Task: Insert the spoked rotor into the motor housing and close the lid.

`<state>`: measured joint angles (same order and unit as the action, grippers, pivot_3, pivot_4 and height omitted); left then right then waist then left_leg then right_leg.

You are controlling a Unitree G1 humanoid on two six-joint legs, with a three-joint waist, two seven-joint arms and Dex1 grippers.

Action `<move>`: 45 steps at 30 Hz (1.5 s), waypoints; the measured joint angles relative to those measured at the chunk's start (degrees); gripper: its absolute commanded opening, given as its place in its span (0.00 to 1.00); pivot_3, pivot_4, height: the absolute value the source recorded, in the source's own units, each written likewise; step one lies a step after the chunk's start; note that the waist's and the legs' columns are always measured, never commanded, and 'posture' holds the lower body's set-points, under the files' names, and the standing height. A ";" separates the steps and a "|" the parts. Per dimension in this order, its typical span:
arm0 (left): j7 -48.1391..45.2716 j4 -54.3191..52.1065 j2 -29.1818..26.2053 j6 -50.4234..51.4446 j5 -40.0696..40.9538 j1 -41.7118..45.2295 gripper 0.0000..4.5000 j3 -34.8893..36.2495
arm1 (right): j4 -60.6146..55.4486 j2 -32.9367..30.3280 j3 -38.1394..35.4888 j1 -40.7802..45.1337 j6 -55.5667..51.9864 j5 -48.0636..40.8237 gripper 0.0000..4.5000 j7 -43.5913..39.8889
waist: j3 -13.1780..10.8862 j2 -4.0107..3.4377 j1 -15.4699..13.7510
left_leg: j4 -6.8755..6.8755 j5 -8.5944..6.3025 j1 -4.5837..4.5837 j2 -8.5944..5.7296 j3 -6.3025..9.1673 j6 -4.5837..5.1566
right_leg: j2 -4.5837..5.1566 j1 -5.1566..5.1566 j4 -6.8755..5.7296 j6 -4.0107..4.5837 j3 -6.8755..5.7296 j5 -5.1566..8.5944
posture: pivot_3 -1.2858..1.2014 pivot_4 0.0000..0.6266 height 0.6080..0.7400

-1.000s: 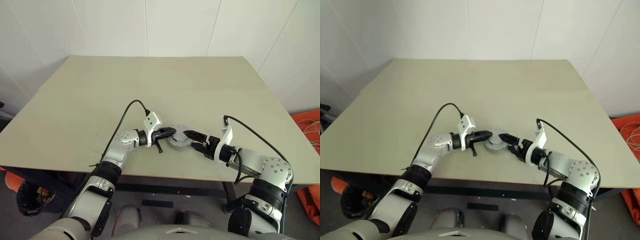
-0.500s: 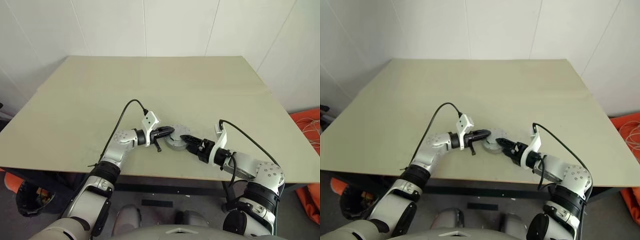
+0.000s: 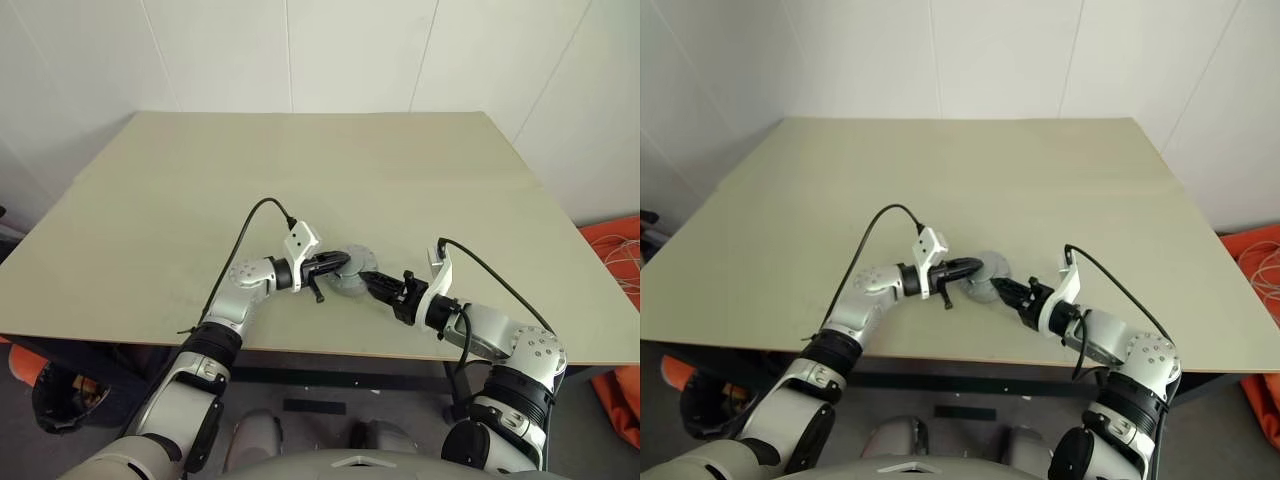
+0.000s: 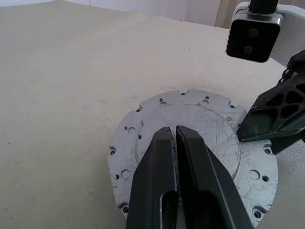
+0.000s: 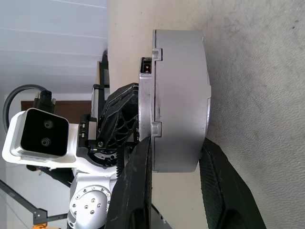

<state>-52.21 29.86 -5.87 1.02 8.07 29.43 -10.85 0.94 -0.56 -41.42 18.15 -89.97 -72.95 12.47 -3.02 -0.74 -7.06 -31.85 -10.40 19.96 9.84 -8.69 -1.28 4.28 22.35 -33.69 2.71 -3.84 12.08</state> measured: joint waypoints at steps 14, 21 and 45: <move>1.34 -14.70 -0.08 20.24 17.67 -4.71 0.04 10.26 | 0.00 -0.74 4.45 -1.46 8.05 -6.89 0.26 5.18 | -0.02 -0.04 0.01 | -0.01 0.00 0.49 0.00 0.00 0.00 | 0.00 0.63 -0.20 0.23 -0.05 -0.12 | 0.52 0.00 1.00; 9.12 -25.95 -4.84 46.44 34.31 -15.09 0.04 20.22 | 0.00 -2.33 7.90 -1.52 14.30 -10.66 0.26 7.54 | -0.03 -0.06 0.13 | -0.11 -0.11 0.81 -0.03 0.00 0.18 | 0.00 0.79 -0.14 0.36 -0.05 -0.20 | 0.52 0.00 1.00; 39.00 -25.34 5.45 65.86 77.48 -18.60 1.00 36.27 | -5.32 -10.90 31.76 1.39 32.29 -34.34 0.26 16.73 | -0.06 0.06 -0.03 | -0.62 -0.13 1.15 -0.08 0.14 0.19 | -0.03 0.57 0.07 -0.71 -0.07 -0.45 | 0.52 0.00 1.00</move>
<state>-13.21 4.52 -0.42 66.88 85.55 10.83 25.43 -4.38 -11.46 -9.66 19.53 -57.68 -107.29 29.20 -3.08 -0.68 -7.09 -32.47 -10.53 21.11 9.76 -8.55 -1.09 4.26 22.92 -33.62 2.00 -3.91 11.63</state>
